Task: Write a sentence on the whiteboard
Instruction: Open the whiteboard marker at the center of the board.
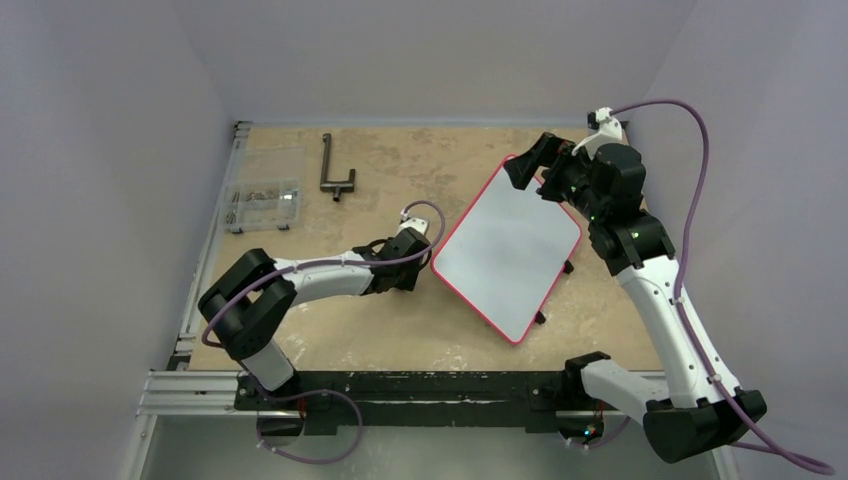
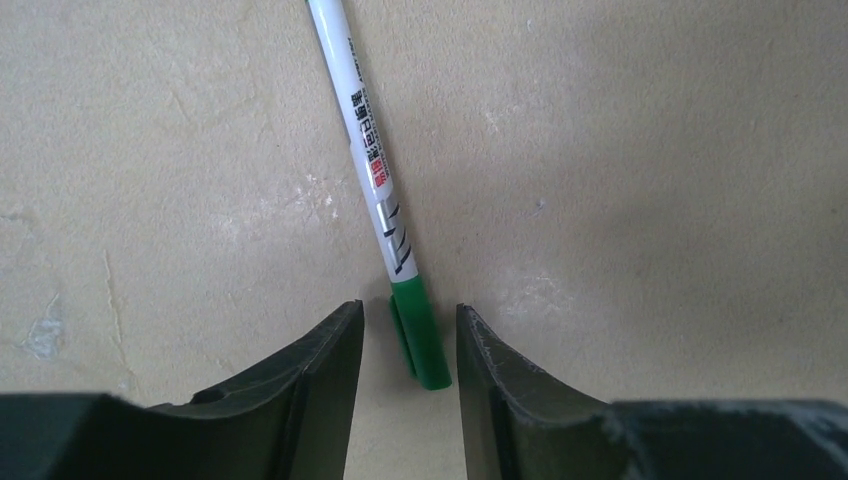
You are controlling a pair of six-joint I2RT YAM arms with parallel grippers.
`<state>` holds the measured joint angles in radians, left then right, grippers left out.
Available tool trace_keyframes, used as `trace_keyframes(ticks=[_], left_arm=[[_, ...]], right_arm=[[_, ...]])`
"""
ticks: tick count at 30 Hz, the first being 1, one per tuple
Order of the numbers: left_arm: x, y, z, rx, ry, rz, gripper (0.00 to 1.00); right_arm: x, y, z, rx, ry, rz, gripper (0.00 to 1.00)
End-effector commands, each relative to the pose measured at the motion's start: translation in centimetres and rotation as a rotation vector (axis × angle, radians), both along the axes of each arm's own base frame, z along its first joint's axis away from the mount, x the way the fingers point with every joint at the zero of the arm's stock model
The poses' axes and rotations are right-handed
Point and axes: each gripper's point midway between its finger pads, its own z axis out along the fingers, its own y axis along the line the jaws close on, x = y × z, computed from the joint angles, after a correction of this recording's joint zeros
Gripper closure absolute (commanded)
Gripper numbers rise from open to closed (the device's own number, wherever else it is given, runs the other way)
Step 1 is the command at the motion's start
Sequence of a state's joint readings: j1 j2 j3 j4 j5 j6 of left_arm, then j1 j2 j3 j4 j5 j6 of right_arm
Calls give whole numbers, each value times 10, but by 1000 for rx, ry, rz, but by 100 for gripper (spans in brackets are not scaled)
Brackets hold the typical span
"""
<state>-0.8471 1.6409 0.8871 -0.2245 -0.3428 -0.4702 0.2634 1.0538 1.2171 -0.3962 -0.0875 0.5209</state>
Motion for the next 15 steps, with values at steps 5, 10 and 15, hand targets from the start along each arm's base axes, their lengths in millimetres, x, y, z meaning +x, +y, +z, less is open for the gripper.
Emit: trace_keyframes(ticks=[5, 10, 15], left_arm=[[8, -10, -7, -37, -10, 50, 79], [2, -6, -12, -39, 7, 54, 100], [1, 6, 15, -49, -23, 78, 100]], right_arm=[[2, 0, 18, -9, -61, -3, 1], [2, 2, 18, -7, -61, 6, 1], [0, 10, 23, 10, -75, 50, 1]])
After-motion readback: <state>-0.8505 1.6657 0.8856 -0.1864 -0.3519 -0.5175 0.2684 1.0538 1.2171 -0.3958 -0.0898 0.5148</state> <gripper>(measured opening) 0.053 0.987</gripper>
